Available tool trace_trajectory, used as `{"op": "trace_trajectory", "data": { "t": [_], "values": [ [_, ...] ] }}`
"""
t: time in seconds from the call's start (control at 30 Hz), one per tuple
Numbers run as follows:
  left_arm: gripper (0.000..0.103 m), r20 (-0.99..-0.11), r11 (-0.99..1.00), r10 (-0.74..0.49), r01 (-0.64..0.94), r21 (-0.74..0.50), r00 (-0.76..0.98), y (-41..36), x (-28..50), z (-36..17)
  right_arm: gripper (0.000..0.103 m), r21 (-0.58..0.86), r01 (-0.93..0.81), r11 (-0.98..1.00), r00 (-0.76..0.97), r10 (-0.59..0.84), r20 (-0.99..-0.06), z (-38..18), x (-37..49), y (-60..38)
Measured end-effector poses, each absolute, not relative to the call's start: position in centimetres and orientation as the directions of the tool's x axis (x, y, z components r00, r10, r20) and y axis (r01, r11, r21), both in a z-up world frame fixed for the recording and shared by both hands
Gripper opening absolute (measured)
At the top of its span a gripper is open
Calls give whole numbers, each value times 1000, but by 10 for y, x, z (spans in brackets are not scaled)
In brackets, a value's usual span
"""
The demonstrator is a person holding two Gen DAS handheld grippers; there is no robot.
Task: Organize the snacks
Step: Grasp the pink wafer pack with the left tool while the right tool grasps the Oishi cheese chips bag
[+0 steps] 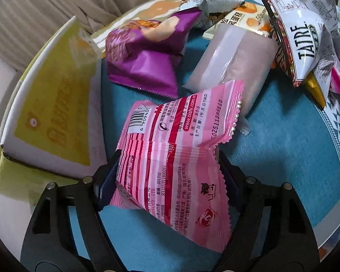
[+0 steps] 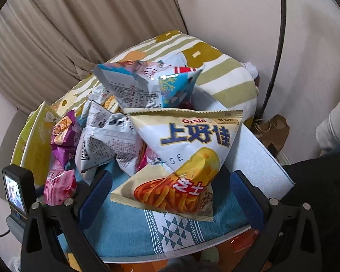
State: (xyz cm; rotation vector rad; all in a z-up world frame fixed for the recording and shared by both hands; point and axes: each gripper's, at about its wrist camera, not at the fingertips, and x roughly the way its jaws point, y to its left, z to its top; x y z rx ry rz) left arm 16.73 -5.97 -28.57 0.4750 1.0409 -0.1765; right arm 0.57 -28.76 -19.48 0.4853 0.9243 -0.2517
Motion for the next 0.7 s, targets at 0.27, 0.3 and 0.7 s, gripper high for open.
{"op": "trace_trajectory", "data": {
  "t": [0.27,0.3,0.7],
  "values": [
    [61,-870,878,71,384,286,487,-59,172,-284,103,317,449,836,564,10,-826,-207,13,-299],
    [61,-869,878,73,381,288,489,-58,170,-282,103,318,449,835,563,12,-827,-209,14,-300],
    [59,-873,876,58,394,277,484,-63,165,-281,64,311,437,844,532,37,-846,-220,23,-296]
  ]
}}
